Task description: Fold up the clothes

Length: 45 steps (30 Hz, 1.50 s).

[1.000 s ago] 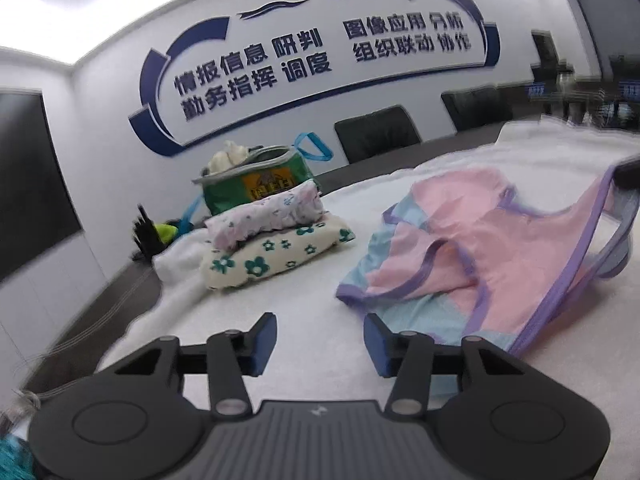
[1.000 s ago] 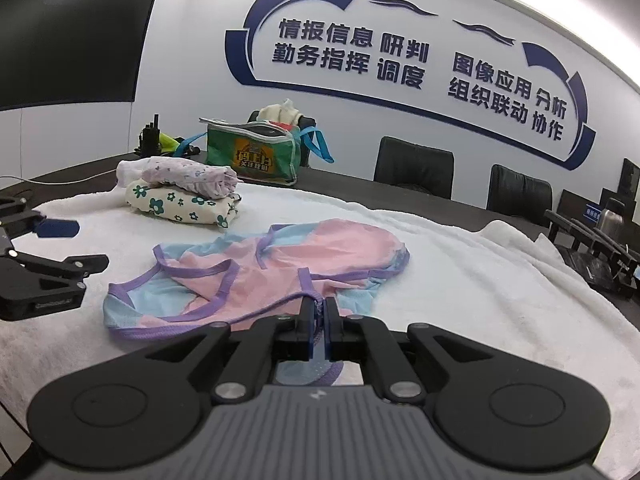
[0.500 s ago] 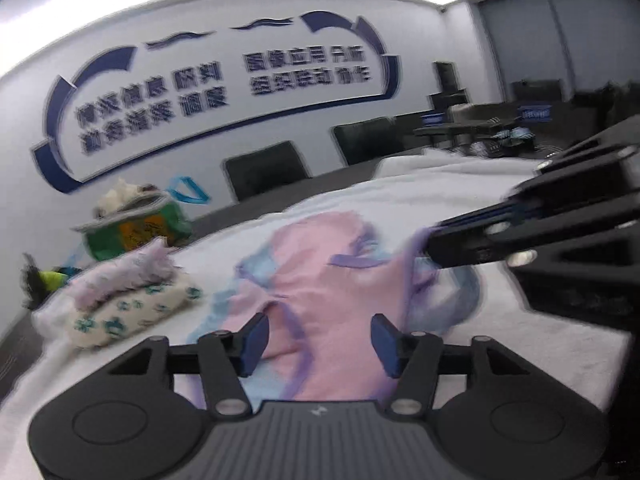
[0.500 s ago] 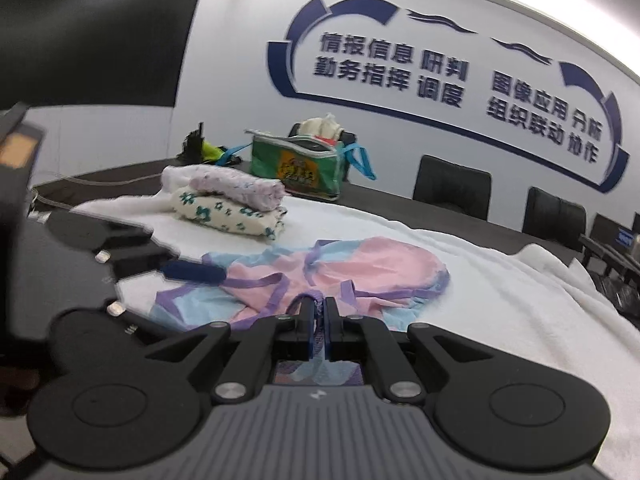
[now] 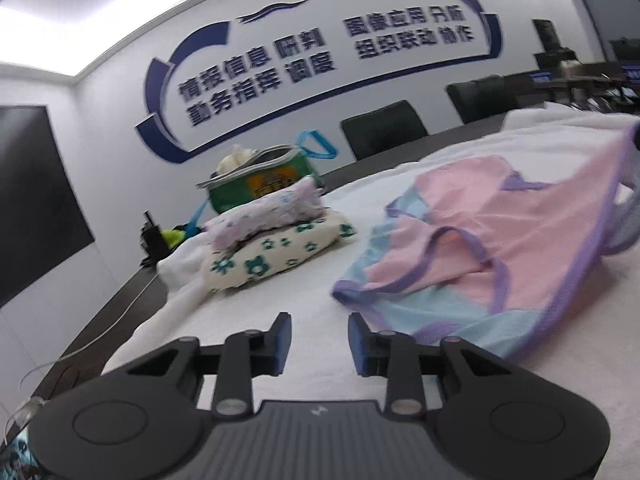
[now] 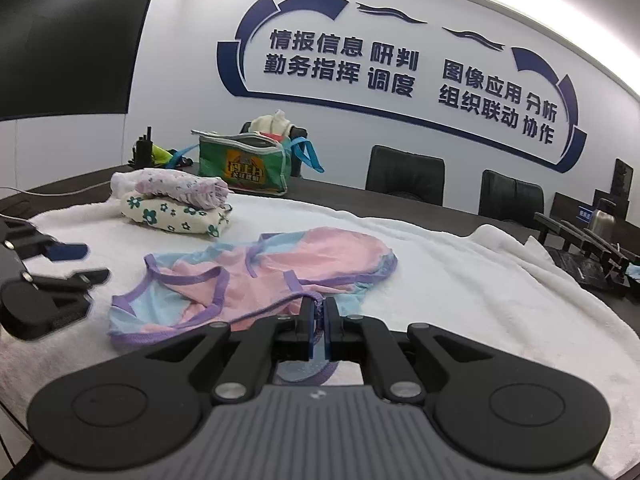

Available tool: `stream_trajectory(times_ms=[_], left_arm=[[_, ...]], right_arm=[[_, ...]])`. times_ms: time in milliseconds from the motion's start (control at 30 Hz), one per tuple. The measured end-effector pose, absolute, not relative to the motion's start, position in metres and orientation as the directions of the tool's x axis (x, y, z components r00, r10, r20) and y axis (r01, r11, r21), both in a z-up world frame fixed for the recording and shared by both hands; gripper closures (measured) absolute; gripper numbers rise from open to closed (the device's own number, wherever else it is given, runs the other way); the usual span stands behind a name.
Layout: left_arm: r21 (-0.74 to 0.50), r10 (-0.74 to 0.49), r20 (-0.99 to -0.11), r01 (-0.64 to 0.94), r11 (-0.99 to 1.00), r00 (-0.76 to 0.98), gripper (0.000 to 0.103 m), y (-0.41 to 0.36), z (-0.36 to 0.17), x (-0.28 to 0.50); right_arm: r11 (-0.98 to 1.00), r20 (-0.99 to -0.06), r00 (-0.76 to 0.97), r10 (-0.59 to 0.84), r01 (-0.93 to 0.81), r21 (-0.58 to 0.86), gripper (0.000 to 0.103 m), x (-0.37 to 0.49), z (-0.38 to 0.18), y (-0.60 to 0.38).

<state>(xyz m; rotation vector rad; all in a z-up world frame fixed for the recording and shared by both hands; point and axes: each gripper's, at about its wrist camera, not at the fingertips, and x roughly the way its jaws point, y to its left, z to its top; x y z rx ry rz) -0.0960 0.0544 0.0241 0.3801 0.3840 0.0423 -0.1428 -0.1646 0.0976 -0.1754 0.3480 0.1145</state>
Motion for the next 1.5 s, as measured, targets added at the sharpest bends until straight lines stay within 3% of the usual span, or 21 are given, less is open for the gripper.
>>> stream_trajectory(times_ms=[67, 233, 400, 633, 733, 867, 1000, 1067, 1233, 1500], left_arm=[[0.35, 0.113, -0.359, 0.021, 0.937, 0.927, 0.087, 0.059, 0.026, -0.097], [0.307, 0.072, -0.386, 0.055, 0.95, 0.92, 0.087, 0.064, 0.025, -0.099], [0.212, -0.088, -0.398, 0.185, 0.96, 0.913, 0.084, 0.069, 0.033, -0.115], [0.292, -0.155, -0.409, 0.29, 0.911, 0.899, 0.082, 0.047, 0.024, -0.129], [0.303, -0.246, -0.406, 0.384, 0.872, 0.88, 0.06, 0.036, 0.026, -0.139], [0.341, -0.325, -0.388, 0.462, 0.819, 0.863, 0.045, 0.002, 0.026, -0.139], [0.453, -0.239, -0.355, 0.389, 0.802, 0.904, 0.047, -0.025, 0.014, -0.128], [0.465, -0.185, -0.353, 0.343, 0.816, 0.917, 0.058, -0.021, 0.012, -0.122], [0.453, -0.04, -0.353, 0.209, 0.866, 0.935, 0.066, 0.011, 0.011, -0.112], [0.394, -0.03, -0.35, 0.176, 0.902, 0.936, 0.069, 0.03, 0.025, -0.115]], right_arm=[[0.979, -0.351, 0.934, 0.075, -0.136, -0.153, 0.099, -0.141, 0.096, -0.165], [0.979, -0.357, 0.931, 0.072, -0.134, -0.152, 0.099, -0.138, 0.094, -0.164], [0.977, -0.36, 0.93, 0.079, -0.143, -0.157, 0.099, -0.136, 0.095, -0.159], [0.976, -0.353, 0.932, 0.08, -0.146, -0.164, 0.099, -0.14, 0.096, -0.155], [0.979, -0.353, 0.932, 0.079, -0.14, -0.149, 0.099, -0.139, 0.096, -0.158], [0.979, -0.344, 0.933, 0.108, -0.161, -0.129, 0.099, -0.138, 0.097, -0.16], [0.969, -0.328, 0.933, 0.146, -0.201, -0.141, 0.099, -0.138, 0.1, -0.15], [0.966, -0.312, 0.939, 0.147, -0.203, -0.157, 0.099, -0.141, 0.103, -0.148], [0.982, -0.297, 0.95, 0.097, -0.14, -0.128, 0.099, -0.145, 0.109, -0.165], [0.978, -0.31, 0.945, 0.099, -0.15, -0.143, 0.099, -0.144, 0.101, -0.161]])
